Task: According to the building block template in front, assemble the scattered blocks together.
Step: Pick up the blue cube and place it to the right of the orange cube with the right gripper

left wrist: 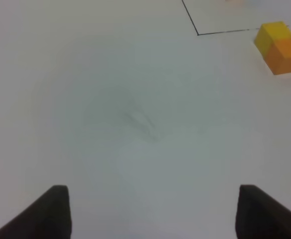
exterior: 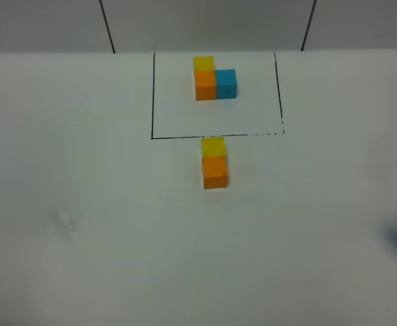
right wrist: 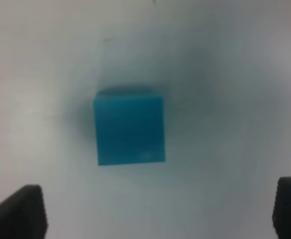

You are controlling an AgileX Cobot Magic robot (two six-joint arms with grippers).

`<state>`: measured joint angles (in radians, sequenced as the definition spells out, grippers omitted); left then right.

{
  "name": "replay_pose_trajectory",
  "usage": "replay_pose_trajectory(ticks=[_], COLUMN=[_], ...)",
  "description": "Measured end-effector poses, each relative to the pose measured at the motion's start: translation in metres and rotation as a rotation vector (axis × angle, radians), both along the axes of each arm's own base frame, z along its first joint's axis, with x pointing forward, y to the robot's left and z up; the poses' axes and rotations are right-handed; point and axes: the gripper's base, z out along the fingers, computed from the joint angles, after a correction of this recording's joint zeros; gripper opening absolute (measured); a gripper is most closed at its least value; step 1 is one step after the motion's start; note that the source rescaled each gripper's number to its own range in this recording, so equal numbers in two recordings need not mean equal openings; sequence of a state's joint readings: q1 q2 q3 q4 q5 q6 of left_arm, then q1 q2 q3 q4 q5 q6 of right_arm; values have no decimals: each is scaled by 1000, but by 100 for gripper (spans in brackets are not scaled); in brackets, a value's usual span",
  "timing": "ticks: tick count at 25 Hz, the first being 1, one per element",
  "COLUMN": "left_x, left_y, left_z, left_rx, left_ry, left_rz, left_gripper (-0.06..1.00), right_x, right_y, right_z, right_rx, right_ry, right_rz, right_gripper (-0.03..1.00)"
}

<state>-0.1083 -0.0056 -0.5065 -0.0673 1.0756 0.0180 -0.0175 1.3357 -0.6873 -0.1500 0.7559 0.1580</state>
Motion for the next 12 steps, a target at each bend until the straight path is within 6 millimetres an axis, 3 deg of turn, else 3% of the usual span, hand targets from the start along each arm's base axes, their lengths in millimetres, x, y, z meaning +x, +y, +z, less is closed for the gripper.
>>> replay_pose_trajectory(ticks=[12], left_x=[0], left_y=[0], left_z=[0], left_rx=[0], left_ry=[0], left_rz=[0], left_gripper=[51], right_x=[20], right_y=[-4], right_z=[-31], right_rx=[35], right_ry=[26], right_rz=[-7], right_gripper=[85])
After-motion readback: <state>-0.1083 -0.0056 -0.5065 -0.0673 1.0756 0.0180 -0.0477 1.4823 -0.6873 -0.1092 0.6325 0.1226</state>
